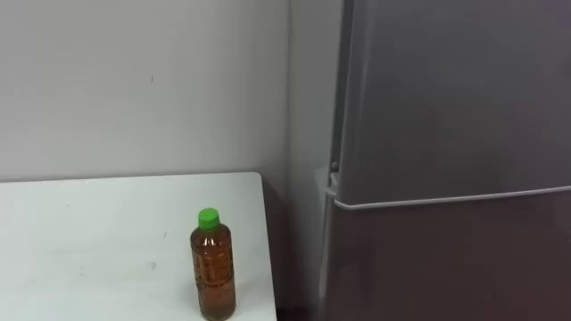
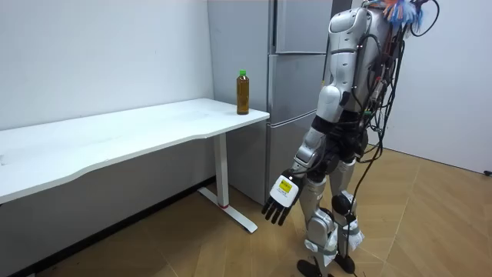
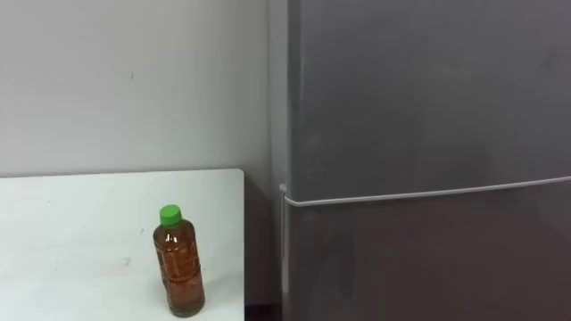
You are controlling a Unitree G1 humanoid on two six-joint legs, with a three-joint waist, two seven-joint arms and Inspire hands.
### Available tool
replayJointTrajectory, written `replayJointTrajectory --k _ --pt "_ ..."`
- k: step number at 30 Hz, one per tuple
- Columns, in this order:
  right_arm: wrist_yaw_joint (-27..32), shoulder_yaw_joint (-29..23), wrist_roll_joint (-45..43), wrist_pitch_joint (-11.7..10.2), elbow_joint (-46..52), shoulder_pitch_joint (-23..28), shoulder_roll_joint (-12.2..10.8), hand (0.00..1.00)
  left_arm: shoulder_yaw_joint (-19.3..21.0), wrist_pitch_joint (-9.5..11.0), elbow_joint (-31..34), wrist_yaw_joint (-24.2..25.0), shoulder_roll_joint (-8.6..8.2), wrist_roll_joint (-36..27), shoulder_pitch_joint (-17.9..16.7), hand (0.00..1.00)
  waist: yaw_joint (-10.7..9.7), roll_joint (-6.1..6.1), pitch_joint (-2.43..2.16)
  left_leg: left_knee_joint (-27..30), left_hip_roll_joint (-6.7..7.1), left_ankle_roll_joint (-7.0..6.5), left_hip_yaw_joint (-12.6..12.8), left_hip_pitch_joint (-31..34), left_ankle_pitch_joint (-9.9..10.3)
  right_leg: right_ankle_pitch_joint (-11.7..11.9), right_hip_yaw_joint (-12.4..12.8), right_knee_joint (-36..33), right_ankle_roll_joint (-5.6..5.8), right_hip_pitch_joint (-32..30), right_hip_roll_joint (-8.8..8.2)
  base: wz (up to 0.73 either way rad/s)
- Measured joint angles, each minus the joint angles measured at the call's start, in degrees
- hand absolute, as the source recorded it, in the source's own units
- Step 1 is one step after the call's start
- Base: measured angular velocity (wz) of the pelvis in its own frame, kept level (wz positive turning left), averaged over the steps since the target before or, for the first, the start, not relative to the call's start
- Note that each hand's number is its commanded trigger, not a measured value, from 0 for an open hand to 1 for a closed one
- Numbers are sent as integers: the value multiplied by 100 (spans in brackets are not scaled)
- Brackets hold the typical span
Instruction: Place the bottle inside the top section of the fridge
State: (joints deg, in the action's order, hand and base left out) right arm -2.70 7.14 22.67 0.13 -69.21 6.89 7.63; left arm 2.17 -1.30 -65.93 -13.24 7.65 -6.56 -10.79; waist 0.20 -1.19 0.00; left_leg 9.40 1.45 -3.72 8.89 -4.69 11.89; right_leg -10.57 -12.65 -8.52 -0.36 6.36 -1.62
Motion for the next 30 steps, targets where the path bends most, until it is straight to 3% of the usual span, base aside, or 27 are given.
replayJointTrajectory --k 16,23,30 --pt "-103 -297 216 22 -70 73 -34 0 141 -2 33 -240 -6 -293 -31 0 -11 63 -12 15 14 -6 -33 -16 10 5 -25 59 7 58 -1 1" --pt "-129 -647 163 75 -66 98 -18 0 776 -4 325 -388 -12 -787 -32 0 -2 191 -5 16 16 -8 -52 -19 26 4 -15 53 7 66 -2 0" --pt "-218 -794 0 82 16 162 79 0 1354 54 1189 -675 27 -1585 -105 0 1 242 0 16 29 -9 -73 -122 27 -5 -17 61 12 168 -7 -1"
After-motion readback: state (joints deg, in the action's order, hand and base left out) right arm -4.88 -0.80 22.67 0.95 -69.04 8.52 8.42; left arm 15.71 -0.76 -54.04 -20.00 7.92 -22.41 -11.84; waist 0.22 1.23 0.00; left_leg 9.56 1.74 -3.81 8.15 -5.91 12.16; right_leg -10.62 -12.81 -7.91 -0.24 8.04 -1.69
